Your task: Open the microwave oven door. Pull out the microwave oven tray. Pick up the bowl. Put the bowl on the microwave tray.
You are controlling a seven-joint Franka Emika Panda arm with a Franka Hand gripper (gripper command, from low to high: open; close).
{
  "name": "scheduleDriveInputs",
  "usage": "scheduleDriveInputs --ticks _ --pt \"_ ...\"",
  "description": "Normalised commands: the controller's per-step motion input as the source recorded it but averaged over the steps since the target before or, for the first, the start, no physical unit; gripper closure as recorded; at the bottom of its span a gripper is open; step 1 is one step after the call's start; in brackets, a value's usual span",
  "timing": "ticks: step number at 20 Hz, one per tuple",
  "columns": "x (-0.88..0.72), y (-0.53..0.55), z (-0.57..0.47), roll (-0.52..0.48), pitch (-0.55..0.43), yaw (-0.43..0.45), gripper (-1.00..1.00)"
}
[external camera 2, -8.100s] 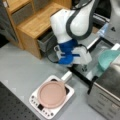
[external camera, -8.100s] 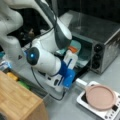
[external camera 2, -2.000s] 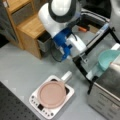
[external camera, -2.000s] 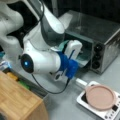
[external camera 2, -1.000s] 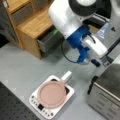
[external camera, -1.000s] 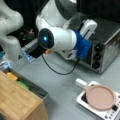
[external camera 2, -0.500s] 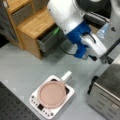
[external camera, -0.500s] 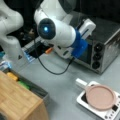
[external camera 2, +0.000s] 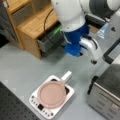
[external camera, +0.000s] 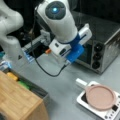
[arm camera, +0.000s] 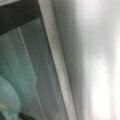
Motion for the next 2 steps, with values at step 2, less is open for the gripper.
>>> scheduleDriveInputs --ticks 2 --pt "-0.09 -0.08 0.07 -0.235 0.089 0.082 -1.00"
